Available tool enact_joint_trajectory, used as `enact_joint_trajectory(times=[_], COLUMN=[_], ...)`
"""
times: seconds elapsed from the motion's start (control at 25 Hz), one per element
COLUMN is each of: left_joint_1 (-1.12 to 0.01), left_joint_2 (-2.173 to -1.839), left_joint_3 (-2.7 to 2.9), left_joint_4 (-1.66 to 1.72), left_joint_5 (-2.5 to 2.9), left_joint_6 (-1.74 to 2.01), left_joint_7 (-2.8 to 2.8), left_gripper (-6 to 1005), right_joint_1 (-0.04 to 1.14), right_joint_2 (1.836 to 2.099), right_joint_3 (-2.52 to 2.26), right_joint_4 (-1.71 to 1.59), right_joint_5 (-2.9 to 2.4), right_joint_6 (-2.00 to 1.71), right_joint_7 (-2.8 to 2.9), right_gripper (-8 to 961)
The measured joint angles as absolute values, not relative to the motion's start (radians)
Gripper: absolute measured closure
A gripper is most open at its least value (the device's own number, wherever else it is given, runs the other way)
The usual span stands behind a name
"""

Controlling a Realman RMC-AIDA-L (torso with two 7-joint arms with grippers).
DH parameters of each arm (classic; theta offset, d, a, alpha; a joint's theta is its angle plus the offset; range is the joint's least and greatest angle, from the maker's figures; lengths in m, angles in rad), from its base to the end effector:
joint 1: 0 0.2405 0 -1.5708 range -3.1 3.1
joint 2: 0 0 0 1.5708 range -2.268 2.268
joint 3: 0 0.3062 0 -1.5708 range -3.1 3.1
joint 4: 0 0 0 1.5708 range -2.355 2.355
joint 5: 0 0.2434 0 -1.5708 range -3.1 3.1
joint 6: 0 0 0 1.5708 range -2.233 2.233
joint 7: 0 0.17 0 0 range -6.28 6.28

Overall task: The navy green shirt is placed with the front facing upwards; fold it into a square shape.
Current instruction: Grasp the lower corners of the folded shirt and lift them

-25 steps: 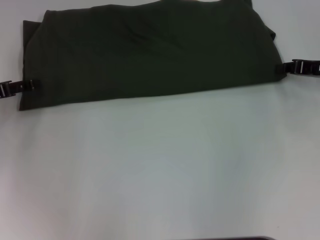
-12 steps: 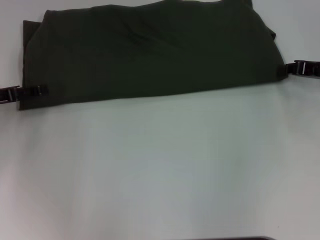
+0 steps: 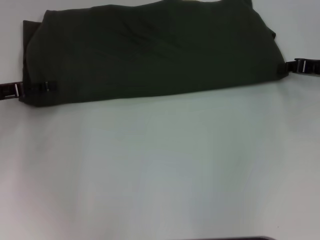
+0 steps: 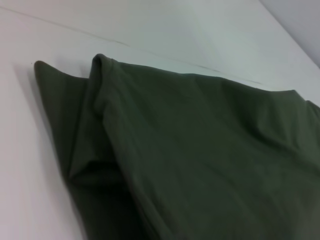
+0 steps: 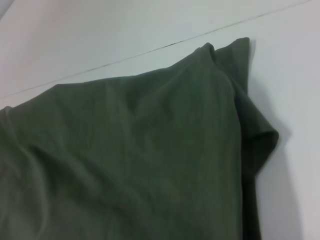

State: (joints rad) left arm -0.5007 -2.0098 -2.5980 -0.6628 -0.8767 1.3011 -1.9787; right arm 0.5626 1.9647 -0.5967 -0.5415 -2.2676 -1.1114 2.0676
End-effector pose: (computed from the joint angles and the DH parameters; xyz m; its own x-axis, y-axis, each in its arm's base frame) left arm -0.4058 0.4009 0.0009 0.3841 0.7815 0.4917 0.9233 -0.3263 -0.2027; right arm 0.4165 0.4304 -0.0003 0.3193 -0.7991 -0.5093 -0.9415 -0.2063 -0.2666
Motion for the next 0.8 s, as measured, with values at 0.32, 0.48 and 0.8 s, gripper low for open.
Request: enact_joint_trajectory(times=[0.32,0.48,0.8], left_joint_1=[-0.498,-0.495,-0.496], left_joint_2=[-1.999,-1.984,-1.976], left_joint_3=[-2.575,-2.540,-2.532], left_joint_4=[-0.664,-0.661,-0.662], left_joint_5=[-0.876,-0.875,-0.857], left_joint_6=[1.303,1.308,1.310], left_joint_7=[-1.976,-1.981,-1.992], left_gripper=[209,210,239], right_joint_1=[0.563,0.561,0.559], right_joint_2=[1.965,1.965,1.964], right_joint_3=[-0.597,-0.597,-0.597], right_joint_4=[-0.540,-0.540,-0.542], right_joint_5=[-2.269,-2.270,-2.269], right_joint_6=[-1.109,-1.111,-1.117], right_joint_7=[2.069,2.070,2.071], right_gripper=[928,927,924])
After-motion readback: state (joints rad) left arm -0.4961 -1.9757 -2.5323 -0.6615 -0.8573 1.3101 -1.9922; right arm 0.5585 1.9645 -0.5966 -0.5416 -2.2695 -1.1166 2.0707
